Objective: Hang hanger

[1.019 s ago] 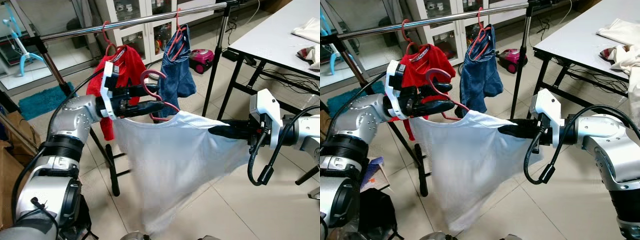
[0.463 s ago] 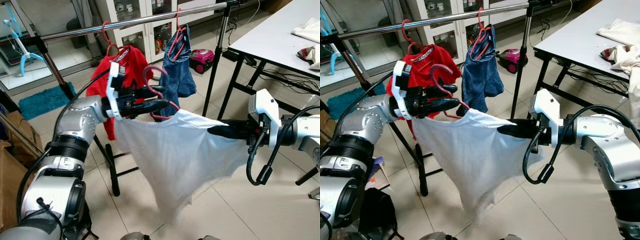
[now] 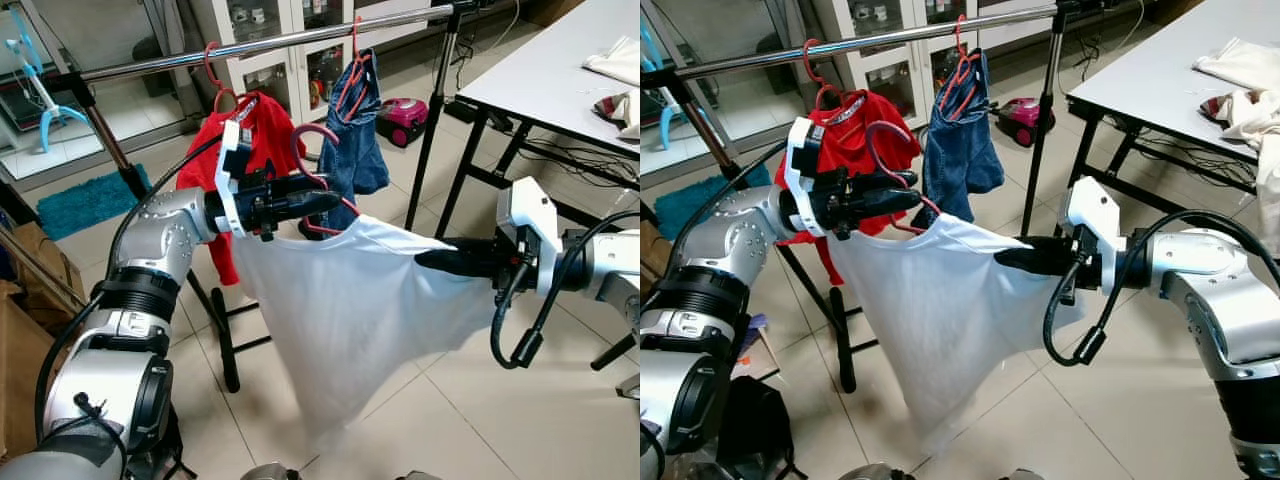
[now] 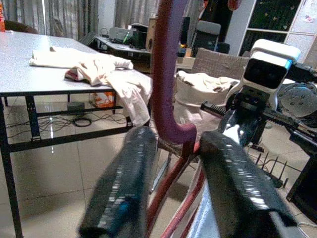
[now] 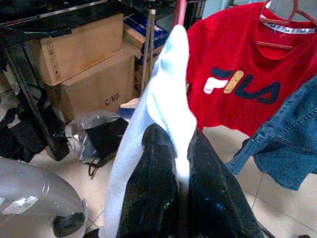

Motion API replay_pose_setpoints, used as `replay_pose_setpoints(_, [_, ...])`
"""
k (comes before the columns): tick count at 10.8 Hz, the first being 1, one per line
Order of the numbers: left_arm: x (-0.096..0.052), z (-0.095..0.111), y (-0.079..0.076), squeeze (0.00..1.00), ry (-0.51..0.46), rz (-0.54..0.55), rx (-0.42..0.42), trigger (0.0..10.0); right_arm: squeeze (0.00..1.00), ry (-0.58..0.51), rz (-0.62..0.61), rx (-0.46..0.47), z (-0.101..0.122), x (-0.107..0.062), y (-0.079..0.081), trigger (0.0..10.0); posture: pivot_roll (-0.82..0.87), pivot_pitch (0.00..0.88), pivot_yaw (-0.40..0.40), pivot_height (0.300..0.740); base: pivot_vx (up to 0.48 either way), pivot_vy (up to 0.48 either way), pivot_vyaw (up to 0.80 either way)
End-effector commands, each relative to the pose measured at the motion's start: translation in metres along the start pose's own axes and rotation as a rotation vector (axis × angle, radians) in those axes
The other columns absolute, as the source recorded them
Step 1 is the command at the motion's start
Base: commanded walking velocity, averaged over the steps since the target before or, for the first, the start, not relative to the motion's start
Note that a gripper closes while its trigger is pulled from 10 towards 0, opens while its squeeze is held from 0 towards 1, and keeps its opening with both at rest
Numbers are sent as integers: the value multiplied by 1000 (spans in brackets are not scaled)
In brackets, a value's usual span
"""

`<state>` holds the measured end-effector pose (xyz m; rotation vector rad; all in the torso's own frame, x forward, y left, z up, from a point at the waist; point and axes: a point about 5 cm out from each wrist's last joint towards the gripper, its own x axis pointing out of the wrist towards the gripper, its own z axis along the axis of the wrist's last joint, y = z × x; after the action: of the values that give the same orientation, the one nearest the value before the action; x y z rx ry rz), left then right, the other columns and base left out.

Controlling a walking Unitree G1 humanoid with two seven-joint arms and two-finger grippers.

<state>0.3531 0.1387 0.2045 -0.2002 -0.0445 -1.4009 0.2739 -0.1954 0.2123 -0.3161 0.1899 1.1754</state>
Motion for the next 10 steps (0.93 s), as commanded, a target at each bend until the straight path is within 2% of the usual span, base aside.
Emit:
replay_pose_setpoints(1, [1,9,-1,0,-8,-24,23,0,0,-31,9,-41,10,0,0,0,-203,5,91,740,0,0,0])
replay_pose_setpoints(3, [0,9,-2,0,-5,-33,16,0,0,-29,9,-38,10,0,0,0,-202,6,90,740,0,0,0])
replay_pose_setpoints(4, [-1,9,-3,0,-6,-35,14,0,0,-20,0,-37,10,0,-1,1490,-200,6,89,740,0,0,0])
replay_pose_setpoints(5, [-2,9,-3,0,-6,-33,12,0,0,-1,-16,-37,9,0,-3,10000,-199,5,88,740,0,0,0])
replay_pose_setpoints(6, [-3,9,-3,0,-5,-31,11,0,0,3,-16,-30,9,1,-4,10000,-196,4,87,740,0,0,0])
replay_pose_setpoints(7, [-4,8,-3,0,-1,-29,10,0,51,7,-55,-26,8,2,-9,10000,-194,5,86,740,0,0,0])
replay_pose_setpoints(8, [-4,8,-3,0,0,-28,9,0,1000,6,-65,-25,8,2,-10,10000,-192,4,86,740,0,0,0])
replay_pose_setpoints(10, [-4,6,-3,0,9,-21,3,0,1000,-1,-83,-34,11,3,-13,10000,-191,3,87,740,0,0,0])
